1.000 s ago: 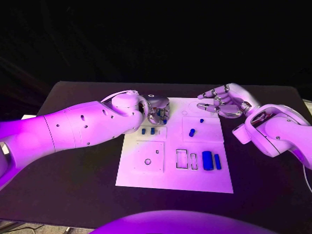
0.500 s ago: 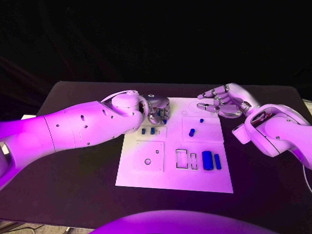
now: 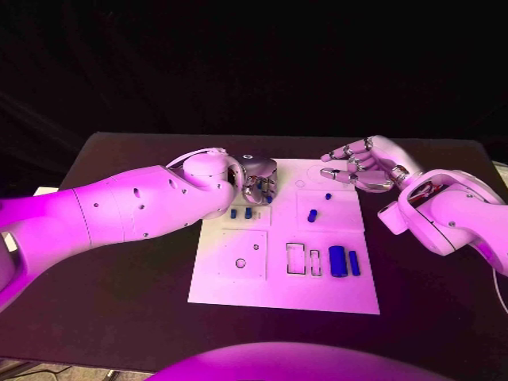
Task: Assemble the parts on the task board
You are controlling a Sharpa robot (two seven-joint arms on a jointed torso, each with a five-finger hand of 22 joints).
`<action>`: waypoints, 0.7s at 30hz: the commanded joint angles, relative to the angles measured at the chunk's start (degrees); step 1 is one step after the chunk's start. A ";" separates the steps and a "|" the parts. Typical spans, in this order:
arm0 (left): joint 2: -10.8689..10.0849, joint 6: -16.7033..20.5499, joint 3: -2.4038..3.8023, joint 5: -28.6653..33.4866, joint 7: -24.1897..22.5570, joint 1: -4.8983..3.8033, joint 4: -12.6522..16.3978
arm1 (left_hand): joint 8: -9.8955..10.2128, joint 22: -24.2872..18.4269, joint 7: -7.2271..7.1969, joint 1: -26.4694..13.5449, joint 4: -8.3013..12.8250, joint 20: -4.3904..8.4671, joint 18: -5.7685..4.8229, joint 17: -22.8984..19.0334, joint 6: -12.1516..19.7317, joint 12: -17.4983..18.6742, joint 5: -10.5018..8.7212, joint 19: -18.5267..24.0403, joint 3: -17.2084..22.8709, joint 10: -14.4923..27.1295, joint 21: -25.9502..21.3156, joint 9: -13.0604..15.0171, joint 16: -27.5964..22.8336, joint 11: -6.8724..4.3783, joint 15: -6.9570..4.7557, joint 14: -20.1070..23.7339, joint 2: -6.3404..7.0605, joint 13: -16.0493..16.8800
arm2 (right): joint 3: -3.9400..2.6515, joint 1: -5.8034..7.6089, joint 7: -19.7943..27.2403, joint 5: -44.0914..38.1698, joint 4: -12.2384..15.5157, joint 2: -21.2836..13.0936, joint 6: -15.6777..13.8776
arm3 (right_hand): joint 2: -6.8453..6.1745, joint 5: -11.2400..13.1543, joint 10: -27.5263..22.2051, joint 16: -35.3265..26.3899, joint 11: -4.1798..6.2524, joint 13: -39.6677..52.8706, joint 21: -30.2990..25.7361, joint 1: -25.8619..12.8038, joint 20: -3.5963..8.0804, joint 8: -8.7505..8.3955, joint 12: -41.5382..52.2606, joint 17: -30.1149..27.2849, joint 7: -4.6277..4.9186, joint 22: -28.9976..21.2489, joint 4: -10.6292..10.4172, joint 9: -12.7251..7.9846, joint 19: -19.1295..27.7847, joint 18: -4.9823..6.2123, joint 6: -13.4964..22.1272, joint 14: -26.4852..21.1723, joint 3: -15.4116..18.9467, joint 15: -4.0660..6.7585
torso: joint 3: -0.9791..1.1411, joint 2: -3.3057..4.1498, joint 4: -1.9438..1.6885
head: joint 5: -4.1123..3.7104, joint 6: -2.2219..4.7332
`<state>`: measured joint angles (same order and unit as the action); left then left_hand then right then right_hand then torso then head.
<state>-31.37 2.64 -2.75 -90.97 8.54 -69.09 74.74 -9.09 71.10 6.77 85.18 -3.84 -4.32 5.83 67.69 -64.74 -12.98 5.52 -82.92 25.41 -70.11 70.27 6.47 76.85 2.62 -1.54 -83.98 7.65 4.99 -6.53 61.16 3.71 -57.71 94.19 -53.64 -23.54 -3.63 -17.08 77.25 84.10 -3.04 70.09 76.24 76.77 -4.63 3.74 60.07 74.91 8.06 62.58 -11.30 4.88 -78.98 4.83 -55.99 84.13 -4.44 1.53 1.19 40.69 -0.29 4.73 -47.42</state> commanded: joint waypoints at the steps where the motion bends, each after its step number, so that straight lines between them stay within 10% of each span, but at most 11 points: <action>1: 0.04 1.59 -0.18 1.46 -1.16 0.32 0.03 | -0.23 0.15 -0.04 0.02 0.20 0.21 -1.01 0.05 -0.60 0.34 -0.39 -0.07 0.45 -0.57 0.35 0.27 0.25 0.04 -0.36 -2.11 -0.73 0.12 | 0.00 -0.04 0.16 -0.16 0.00 0.10 0.96 | 0.59 -0.33 -0.03 -0.28 0.04 0.19 -0.23 0.09 0.09 0.14 0.42 5.21 0.13 0.10 0.10 0.05 0.30 0.36 -0.19 3.68 0.19 -0.14 | -0.01 -0.03 -0.01 | 0.03 0.03; 8: -1.66 4.14 0.33 4.62 -1.39 0.38 1.74 | 0.45 0.24 0.34 -0.59 0.72 0.21 -1.03 -0.08 -0.31 1.39 -0.46 -0.04 0.99 -0.40 0.34 0.07 0.33 0.31 -0.18 -2.10 -0.45 0.08 | 0.00 -0.04 0.13 -0.16 -0.20 0.17 1.10 | 0.60 -0.33 -0.03 -0.28 0.04 0.19 -0.23 0.09 0.09 0.14 0.43 5.21 0.13 0.10 0.10 0.05 0.30 0.36 -0.19 3.68 0.18 -0.14 | -0.07 -0.02 0.02 | -0.01 0.31; 21: -9.68 5.38 3.57 10.62 0.23 -0.05 8.77 | 0.68 0.34 0.44 -0.94 0.91 0.16 -1.05 -0.21 -0.29 1.73 -0.49 -0.04 1.05 -0.48 0.40 0.00 0.32 0.40 -0.11 -2.08 -0.16 0.10 | 0.02 -0.06 0.01 -0.16 -0.73 0.07 1.20 | 0.60 -0.33 -0.03 -0.28 0.04 0.19 -0.23 0.09 0.09 0.14 0.43 5.21 0.13 0.10 0.10 0.05 0.30 0.36 -0.19 3.68 0.18 -0.14 | -0.04 -0.11 -0.17 | 0.19 0.76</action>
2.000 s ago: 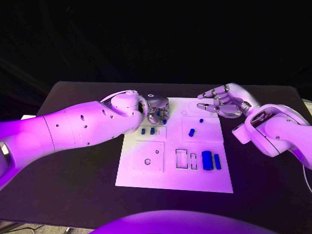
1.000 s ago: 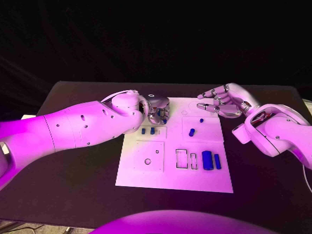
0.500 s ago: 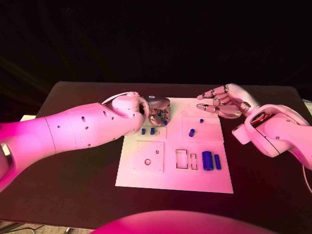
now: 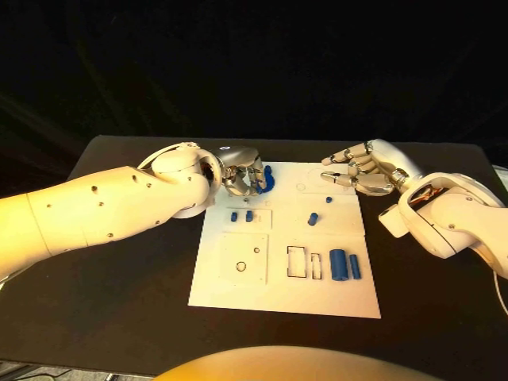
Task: Assemble the parts on the task board
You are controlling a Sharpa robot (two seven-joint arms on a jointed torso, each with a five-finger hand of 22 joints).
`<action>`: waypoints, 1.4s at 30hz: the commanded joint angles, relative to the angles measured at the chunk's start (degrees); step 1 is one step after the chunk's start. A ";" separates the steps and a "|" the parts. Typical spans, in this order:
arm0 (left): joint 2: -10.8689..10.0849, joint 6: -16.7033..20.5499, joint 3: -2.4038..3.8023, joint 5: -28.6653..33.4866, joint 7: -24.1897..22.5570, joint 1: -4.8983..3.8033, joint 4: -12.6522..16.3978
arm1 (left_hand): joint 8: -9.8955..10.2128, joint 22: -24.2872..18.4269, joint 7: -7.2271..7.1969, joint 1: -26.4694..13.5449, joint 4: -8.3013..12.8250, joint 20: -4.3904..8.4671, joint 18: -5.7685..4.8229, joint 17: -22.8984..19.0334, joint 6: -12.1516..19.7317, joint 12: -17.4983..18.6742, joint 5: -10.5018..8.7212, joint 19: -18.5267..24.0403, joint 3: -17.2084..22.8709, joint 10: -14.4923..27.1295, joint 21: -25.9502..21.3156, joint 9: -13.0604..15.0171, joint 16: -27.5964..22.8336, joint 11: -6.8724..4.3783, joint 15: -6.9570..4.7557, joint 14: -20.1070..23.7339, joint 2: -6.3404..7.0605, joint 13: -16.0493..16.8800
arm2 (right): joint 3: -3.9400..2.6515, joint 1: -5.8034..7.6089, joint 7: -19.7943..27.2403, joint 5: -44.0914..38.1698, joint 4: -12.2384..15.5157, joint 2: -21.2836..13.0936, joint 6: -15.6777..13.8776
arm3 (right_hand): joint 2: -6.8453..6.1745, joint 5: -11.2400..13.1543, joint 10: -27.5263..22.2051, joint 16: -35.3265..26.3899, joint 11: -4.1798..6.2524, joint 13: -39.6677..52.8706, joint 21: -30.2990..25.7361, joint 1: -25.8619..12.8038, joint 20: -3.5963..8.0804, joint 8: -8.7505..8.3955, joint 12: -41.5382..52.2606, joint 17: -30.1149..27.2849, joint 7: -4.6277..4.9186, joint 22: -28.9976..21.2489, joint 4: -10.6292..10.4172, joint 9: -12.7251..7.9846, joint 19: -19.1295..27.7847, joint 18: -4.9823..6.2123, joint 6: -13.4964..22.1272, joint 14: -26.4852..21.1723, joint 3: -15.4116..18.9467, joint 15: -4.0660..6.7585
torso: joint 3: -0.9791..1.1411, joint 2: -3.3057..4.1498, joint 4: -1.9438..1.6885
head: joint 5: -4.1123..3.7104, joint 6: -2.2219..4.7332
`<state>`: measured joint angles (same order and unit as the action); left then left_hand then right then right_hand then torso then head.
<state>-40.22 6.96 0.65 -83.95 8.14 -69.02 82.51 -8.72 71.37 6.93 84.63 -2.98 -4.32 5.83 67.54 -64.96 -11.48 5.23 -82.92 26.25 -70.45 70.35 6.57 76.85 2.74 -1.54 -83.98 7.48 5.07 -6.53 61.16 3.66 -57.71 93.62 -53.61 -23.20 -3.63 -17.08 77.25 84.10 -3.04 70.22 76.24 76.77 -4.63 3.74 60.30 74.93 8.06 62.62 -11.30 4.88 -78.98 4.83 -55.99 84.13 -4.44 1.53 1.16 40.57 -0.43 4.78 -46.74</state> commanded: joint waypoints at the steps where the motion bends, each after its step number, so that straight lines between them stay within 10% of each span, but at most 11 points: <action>1: -1.25 0.96 0.24 3.88 0.73 -0.14 1.24 | 0.32 0.06 0.28 -0.43 0.06 0.16 -1.04 -0.09 -0.08 0.25 -0.21 -0.04 0.22 -0.16 0.30 -0.10 0.31 0.30 -0.10 -2.07 0.04 0.03 | 0.03 -0.07 0.07 -0.16 -0.23 0.06 0.86 | 0.60 -0.33 -0.03 -0.28 0.04 0.06 -0.23 0.09 0.09 0.14 0.19 5.19 0.13 0.06 0.10 0.05 0.30 0.36 -0.19 3.68 0.18 -0.14 | 0.00 -0.01 -0.03 | 0.17 0.07; 12: -4.24 -2.61 0.41 5.22 2.44 -0.16 1.86 | 0.55 0.11 0.31 -1.00 0.12 0.10 -1.04 -0.35 -0.13 0.61 -0.26 -0.02 0.17 -0.31 0.29 -0.17 0.24 0.35 -0.04 -2.01 0.38 0.08 | 0.07 -0.15 -0.01 -0.16 -0.49 0.08 1.01 | 0.60 -0.33 -0.03 -0.28 0.04 0.06 -0.23 0.09 0.09 0.14 0.19 5.19 0.13 0.06 0.10 0.05 0.30 0.36 -0.19 3.68 0.18 -0.14 | -0.02 0.09 0.11 | 0.50 0.03; 42: -1.61 -5.16 -0.78 2.39 4.40 0.45 -1.36 | 0.98 -0.16 0.30 -2.15 -0.14 0.01 -0.95 -0.80 -0.16 1.25 -0.32 0.19 0.02 -0.46 -0.11 -0.31 0.07 0.40 0.02 -1.88 0.60 0.17 | 0.08 -0.16 -0.05 -0.17 -0.34 0.28 1.04 | 0.60 -0.33 -0.03 -0.28 0.04 0.06 -0.23 0.09 0.09 0.14 0.19 5.19 0.13 0.06 0.10 0.05 0.30 0.36 -0.19 3.68 0.18 -0.14 | -0.01 0.08 0.11 | 0.26 -0.42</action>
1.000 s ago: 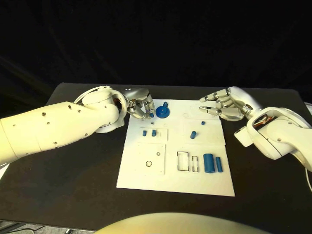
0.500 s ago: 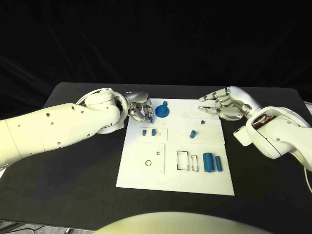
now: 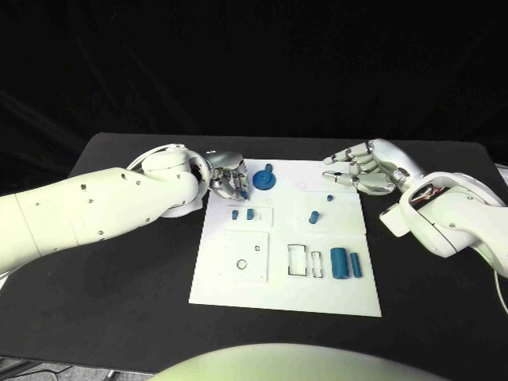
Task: Assemble the parts on the task board
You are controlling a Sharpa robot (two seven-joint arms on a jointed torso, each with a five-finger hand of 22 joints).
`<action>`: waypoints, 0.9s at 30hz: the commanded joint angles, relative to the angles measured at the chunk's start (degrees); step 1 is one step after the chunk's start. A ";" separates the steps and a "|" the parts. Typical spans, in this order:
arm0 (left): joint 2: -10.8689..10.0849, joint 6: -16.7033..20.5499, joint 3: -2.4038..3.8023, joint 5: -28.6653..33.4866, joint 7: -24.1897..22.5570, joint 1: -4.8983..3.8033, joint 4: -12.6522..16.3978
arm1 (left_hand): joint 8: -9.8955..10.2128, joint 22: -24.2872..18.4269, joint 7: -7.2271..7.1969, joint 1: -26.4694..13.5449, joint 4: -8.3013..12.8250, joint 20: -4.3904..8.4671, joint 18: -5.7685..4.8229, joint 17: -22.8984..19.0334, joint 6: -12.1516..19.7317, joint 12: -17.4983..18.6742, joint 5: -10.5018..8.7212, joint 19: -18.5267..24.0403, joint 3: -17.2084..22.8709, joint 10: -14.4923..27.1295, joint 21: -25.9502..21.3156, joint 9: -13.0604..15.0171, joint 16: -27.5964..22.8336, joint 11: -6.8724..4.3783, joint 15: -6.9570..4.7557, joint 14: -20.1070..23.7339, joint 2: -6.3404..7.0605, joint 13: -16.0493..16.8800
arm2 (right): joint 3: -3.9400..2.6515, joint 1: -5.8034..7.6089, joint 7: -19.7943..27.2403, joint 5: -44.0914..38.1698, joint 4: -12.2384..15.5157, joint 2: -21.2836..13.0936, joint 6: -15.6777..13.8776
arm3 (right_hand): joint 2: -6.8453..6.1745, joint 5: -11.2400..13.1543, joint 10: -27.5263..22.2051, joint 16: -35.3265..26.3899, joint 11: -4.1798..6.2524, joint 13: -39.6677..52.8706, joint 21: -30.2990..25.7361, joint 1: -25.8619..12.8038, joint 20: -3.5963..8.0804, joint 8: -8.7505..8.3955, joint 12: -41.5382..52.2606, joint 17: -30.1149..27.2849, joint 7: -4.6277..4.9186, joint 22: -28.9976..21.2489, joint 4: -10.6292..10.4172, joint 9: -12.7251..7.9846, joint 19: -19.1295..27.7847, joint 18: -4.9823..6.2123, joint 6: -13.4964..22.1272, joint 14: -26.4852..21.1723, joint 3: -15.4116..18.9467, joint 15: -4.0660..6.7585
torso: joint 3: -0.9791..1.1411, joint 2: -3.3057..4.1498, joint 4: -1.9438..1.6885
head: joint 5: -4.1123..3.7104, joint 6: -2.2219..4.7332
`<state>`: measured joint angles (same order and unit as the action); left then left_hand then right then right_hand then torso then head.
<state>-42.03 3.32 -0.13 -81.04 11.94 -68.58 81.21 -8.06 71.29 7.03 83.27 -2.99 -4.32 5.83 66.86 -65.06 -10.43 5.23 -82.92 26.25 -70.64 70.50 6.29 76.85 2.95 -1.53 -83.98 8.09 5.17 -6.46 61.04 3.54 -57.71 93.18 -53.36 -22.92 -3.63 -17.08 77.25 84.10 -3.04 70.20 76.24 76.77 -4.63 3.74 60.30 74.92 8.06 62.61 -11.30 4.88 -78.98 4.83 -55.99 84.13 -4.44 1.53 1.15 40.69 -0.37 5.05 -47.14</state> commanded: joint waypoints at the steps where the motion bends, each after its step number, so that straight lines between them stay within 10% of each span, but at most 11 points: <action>1: 0.25 -1.58 0.00 -0.53 0.60 0.01 -0.09 | 0.33 -0.09 0.20 -0.81 -0.15 0.01 -0.94 -0.13 -0.06 0.21 -0.32 0.19 0.02 -0.28 -0.27 -0.03 0.07 0.18 0.02 -1.88 0.00 0.06 | 0.00 -0.04 0.07 -0.18 0.10 0.03 0.77 | 0.60 -0.33 -0.03 -0.28 0.04 0.08 -0.23 0.09 0.09 0.14 0.20 5.20 0.13 0.08 0.10 0.05 0.30 0.36 -0.19 3.68 0.18 -0.14 | -0.01 -0.03 0.04 | -0.02 -0.02; 27: 1.85 -3.33 -0.09 -0.36 2.44 0.08 -1.51 | 0.45 -0.31 0.19 -1.03 -0.20 -0.01 -0.88 -0.31 -0.03 0.38 -0.33 0.30 0.02 -0.28 -0.53 -0.07 -0.01 0.18 0.02 -1.83 0.00 0.09 | 0.00 -0.04 0.03 -0.19 0.17 0.06 0.84 | 0.60 -0.33 -0.03 -0.28 0.04 0.08 -0.23 0.09 0.09 0.14 0.20 5.20 0.13 0.08 0.10 0.05 0.30 0.36 -0.19 3.68 0.18 -0.14 | 0.02 -0.02 0.04 | -0.23 -0.30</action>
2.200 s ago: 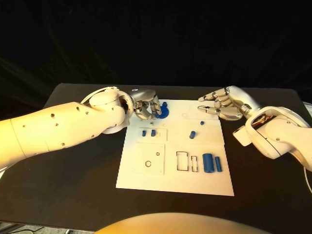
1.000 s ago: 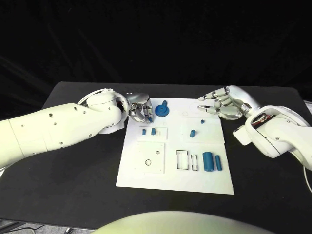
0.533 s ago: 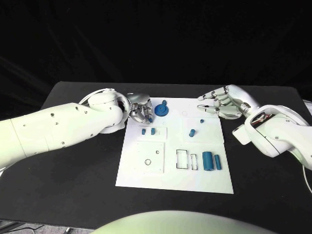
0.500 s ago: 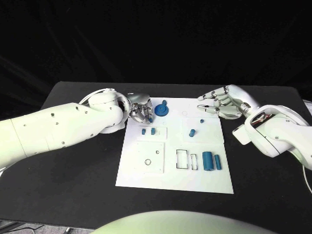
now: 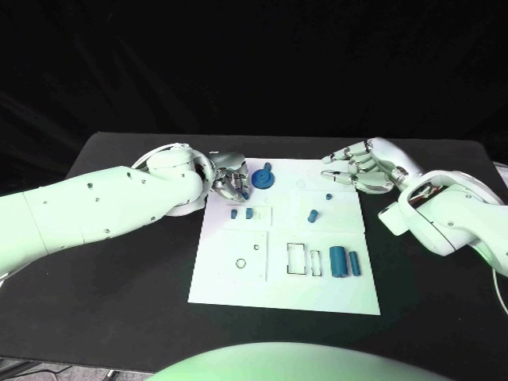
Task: Assemble the parts on the task board
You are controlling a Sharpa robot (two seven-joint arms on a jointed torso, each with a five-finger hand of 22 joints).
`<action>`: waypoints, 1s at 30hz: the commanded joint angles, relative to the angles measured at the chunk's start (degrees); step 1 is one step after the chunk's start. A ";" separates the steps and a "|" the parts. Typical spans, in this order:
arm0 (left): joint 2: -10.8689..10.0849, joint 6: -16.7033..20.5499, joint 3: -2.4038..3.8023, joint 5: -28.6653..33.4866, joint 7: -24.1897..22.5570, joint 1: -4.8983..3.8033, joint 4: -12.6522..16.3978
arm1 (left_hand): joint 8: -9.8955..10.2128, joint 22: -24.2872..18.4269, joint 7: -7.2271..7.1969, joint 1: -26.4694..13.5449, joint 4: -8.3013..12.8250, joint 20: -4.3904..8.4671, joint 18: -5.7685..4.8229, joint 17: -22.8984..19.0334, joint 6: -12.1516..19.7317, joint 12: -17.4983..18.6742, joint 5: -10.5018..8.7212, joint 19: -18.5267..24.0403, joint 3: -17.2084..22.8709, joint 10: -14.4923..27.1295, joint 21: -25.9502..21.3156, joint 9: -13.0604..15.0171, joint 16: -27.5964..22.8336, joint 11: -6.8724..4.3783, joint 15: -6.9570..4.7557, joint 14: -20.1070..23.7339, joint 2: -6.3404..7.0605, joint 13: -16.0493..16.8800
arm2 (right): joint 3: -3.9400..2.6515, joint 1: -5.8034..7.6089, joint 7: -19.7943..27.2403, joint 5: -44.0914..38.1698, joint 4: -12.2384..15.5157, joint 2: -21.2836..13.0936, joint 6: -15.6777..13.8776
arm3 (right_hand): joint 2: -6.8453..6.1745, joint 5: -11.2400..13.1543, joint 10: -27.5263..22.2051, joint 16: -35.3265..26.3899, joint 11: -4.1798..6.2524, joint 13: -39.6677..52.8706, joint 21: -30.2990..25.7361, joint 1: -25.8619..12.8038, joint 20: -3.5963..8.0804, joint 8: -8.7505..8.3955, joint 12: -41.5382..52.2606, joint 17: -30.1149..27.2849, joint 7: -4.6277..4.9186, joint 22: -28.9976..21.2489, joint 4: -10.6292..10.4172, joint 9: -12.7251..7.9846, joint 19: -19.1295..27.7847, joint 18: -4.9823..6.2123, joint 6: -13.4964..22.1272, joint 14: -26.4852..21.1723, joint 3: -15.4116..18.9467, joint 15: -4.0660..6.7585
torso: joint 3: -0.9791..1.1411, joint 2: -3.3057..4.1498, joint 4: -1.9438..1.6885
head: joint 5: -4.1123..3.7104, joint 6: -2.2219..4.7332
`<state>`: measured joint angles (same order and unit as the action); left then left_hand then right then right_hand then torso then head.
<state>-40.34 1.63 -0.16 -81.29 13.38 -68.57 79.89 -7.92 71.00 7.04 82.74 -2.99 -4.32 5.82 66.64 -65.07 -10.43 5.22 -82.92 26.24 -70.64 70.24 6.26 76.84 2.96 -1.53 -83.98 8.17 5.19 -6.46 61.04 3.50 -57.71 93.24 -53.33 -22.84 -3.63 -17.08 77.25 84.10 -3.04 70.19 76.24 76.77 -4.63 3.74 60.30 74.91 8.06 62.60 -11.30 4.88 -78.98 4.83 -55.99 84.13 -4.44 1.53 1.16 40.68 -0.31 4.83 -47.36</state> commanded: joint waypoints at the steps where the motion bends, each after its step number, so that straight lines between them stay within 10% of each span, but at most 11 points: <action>1: 0.18 -1.71 -0.07 -0.10 1.07 0.08 -0.26 | 0.31 -0.02 0.18 -0.50 -0.20 0.00 -0.87 -0.09 -0.02 0.38 -0.32 0.30 0.02 -0.29 -0.27 -0.04 -0.01 0.18 0.02 -1.83 -0.08 0.07 | 0.00 -0.04 0.08 -0.18 0.11 0.03 0.77 | 0.60 -0.33 -0.03 -0.28 0.04 0.09 -0.23 0.09 0.09 0.14 0.20 5.21 0.13 0.08 0.10 0.05 0.30 0.36 -0.19 3.68 0.18 -0.14 | 0.01 -0.01 -0.03 | -0.02 -0.07; 13: 0.47 -1.95 -0.09 -0.10 1.06 0.10 -0.63 | 0.65 -0.07 0.32 -0.61 -0.07 -0.03 -0.85 -0.23 0.30 0.73 -0.35 0.35 0.02 -0.12 -0.39 -0.17 -0.06 0.26 0.07 -1.78 0.12 0.08 | 0.00 -0.04 0.08 -0.18 0.10 0.03 0.80 | 0.60 -0.33 -0.03 -0.28 0.04 0.09 -0.23 0.09 0.09 0.14 0.20 5.21 0.13 0.08 0.10 0.05 0.30 0.36 -0.19 3.68 0.18 -0.14 | 0.02 -0.05 -0.01 | 0.03 -0.09; 19: 0.42 -1.00 -0.10 0.01 1.14 0.11 -0.78 | 4.37 -0.31 2.09 -1.73 -0.21 -0.86 -0.88 -0.62 6.32 2.78 -0.33 0.60 0.05 2.00 -0.89 -1.97 -0.04 1.81 1.27 -1.69 1.64 -0.33 | 0.00 -0.04 0.05 -0.18 0.07 -0.01 0.83 | 0.73 -0.34 -0.07 -0.37 0.03 -0.03 -0.31 0.14 0.10 0.15 0.06 5.11 0.13 -0.03 0.10 0.06 0.32 0.38 -0.23 3.67 0.21 -0.14 | 0.02 -0.04 -0.08 | -0.04 -0.10; 30: -0.29 -0.31 -0.10 0.14 1.41 0.11 -0.81 | 4.47 -0.81 2.45 -1.96 -0.24 -1.46 -0.65 -1.29 9.78 3.97 -0.34 0.96 -0.04 3.31 -1.67 -2.64 -0.16 2.34 1.74 -1.48 2.36 -0.71 | 0.00 -0.04 -1.14 -0.67 -0.43 -0.20 1.52 | 0.76 -0.30 -4.31 -2.95 -0.03 -5.94 -0.76 0.37 0.08 0.06 -8.70 1.57 0.18 -0.71 0.10 -0.03 0.59 0.50 0.12 2.70 0.31 -0.17 | -0.04 -0.06 -0.03 | 0.01 -0.05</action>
<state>-40.54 0.97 -0.28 -81.26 14.47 -68.46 79.00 -3.60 70.23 9.49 80.95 -2.99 -5.34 5.83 65.39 -55.45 -6.63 5.25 -81.89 26.25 -67.62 68.76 3.68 76.84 5.32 -0.29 -83.97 9.96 4.53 -6.45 61.04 3.17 -57.72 92.93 -53.51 -22.61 -3.33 -17.08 73.59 81.56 -3.17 64.85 75.68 77.07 -4.42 3.74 52.58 74.92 8.04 61.91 -11.30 4.88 -78.77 4.83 -55.96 84.13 -4.44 1.53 1.16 40.63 -0.36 4.83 -47.45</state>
